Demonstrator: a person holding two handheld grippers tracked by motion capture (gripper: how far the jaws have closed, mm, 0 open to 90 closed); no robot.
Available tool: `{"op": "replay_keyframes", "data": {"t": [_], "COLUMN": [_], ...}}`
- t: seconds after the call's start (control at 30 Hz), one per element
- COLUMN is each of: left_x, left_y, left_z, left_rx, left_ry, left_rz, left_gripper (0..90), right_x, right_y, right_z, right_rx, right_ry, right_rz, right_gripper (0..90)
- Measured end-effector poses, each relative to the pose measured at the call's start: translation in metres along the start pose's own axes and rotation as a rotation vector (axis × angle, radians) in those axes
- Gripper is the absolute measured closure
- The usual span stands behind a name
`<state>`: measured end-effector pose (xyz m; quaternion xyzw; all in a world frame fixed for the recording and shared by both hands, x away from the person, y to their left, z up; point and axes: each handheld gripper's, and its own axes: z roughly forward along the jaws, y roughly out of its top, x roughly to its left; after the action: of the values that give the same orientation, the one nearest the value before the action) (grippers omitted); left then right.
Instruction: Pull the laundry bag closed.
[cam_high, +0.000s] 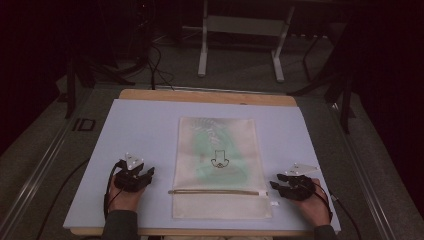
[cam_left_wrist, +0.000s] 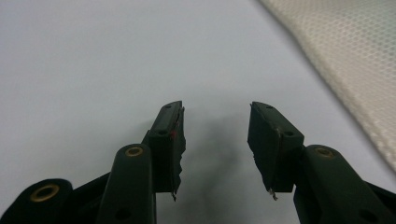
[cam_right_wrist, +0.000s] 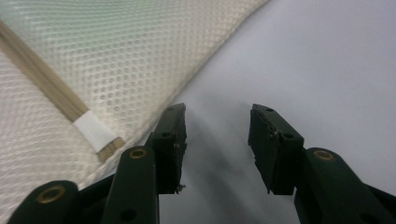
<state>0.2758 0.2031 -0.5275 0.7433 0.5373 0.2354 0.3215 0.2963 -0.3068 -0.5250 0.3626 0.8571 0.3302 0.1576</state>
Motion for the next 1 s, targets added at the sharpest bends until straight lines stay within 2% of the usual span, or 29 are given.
{"op": "replay_keyframes", "data": {"t": [0.13,0.2,0.37,0.67,0.8,1.0], "left_x": [-0.001,0.0,0.0,-0.002,-0.003,-0.004], "left_y": [0.0,0.0,0.0,0.0,-0.001,-0.001], "left_z": [0.0,0.0,-0.001,0.0,0.0,0.001], "left_rx": [0.004,0.003,0.0,0.003,0.007,0.018], "left_ry": [-0.005,-0.017,-0.031,-0.033,-0.036,-0.035], "left_rz": [0.007,-0.003,-0.002,0.016,0.021,0.026], "left_gripper": [54.9,55.1,55.8,55.8,56.1,56.2], "right_x": [0.001,0.001,0.005,0.008,0.009,0.014], "right_y": [0.002,0.002,0.006,0.012,0.015,0.019], "right_z": [-0.002,-0.002,-0.005,-0.016,-0.022,-0.023], "right_rx": [0.013,0.018,0.019,0.049,0.052,0.053], "right_ry": [-0.007,-0.002,0.003,-0.006,0.01,0.064], "right_rz": [0.0,-0.001,-0.02,-0.033,-0.052,-0.082], "right_gripper": [54.9,54.9,54.4,55.5,55.2,54.7]}}
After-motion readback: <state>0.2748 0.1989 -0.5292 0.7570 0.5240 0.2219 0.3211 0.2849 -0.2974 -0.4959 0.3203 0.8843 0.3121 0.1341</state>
